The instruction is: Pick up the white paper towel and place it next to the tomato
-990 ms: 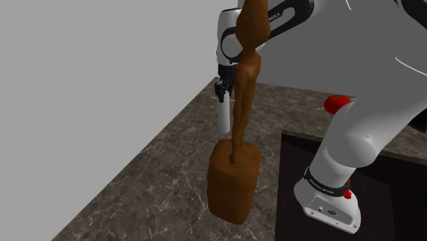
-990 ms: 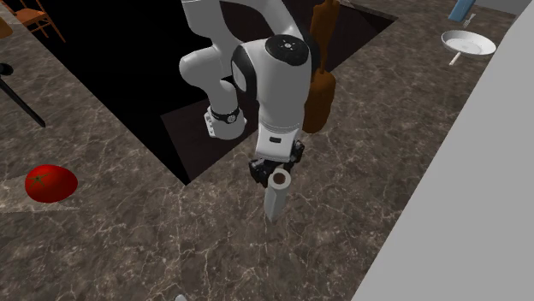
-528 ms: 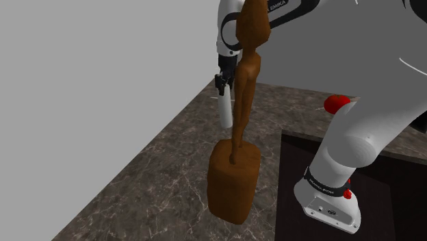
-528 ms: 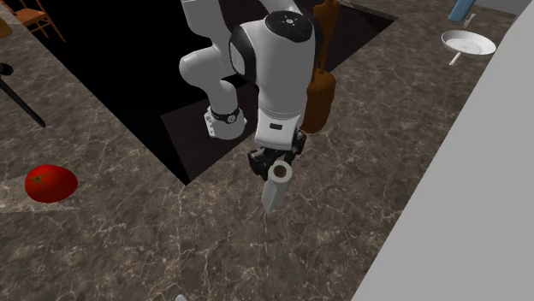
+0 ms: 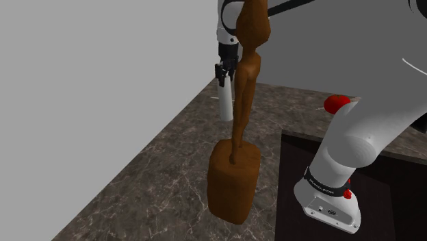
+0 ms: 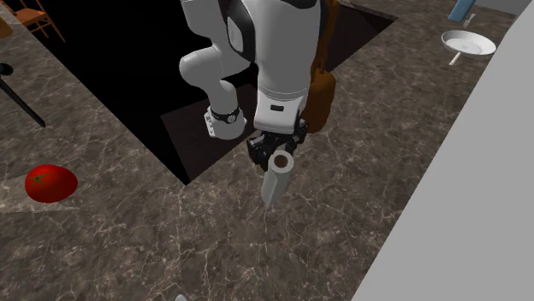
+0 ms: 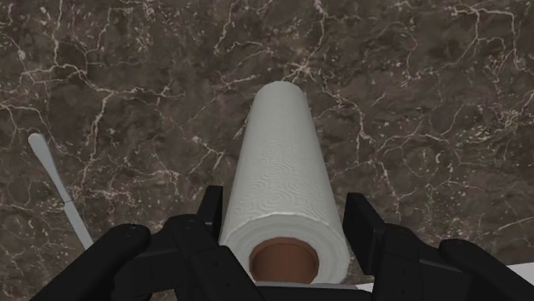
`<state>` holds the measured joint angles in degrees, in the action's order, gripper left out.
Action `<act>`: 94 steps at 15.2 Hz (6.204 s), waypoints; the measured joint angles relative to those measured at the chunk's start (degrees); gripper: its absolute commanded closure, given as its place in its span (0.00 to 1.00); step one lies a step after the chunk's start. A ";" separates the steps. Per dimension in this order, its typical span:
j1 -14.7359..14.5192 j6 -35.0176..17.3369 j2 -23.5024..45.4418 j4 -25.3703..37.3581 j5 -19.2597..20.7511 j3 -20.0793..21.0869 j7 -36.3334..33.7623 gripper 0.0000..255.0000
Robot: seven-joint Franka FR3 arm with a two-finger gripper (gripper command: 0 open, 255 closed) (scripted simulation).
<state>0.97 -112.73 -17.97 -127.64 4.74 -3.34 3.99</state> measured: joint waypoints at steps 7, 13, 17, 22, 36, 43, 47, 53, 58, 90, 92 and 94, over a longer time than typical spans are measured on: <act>-0.05 5.51 -0.66 4.85 -0.16 0.11 0.30 1.00; -0.07 10.20 -0.71 9.51 -0.26 0.16 0.64 1.00; -0.08 13.23 -0.29 12.97 -0.33 0.18 0.84 1.00; -0.09 17.05 0.26 17.34 -0.41 0.20 1.13 1.00; -0.24 28.06 3.73 31.83 -0.64 0.48 1.56 1.00; 2.11 29.02 -4.79 24.76 1.04 -3.62 7.84 1.00; 3.56 29.67 -10.40 20.20 2.72 -6.28 11.78 1.00; 5.79 31.29 -16.59 16.53 5.89 -10.94 18.31 1.00; 7.60 33.06 -20.34 15.61 9.10 -15.41 24.37 1.00; 1.98 37.21 -18.17 40.82 26.95 -58.69 68.60 1.00; 2.52 36.20 -18.92 39.39 27.51 -58.83 68.70 1.00; 3.02 34.80 -19.70 37.41 27.98 -58.93 68.39 1.00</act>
<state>3.99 -77.93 -37.67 -90.23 32.72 -62.26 72.39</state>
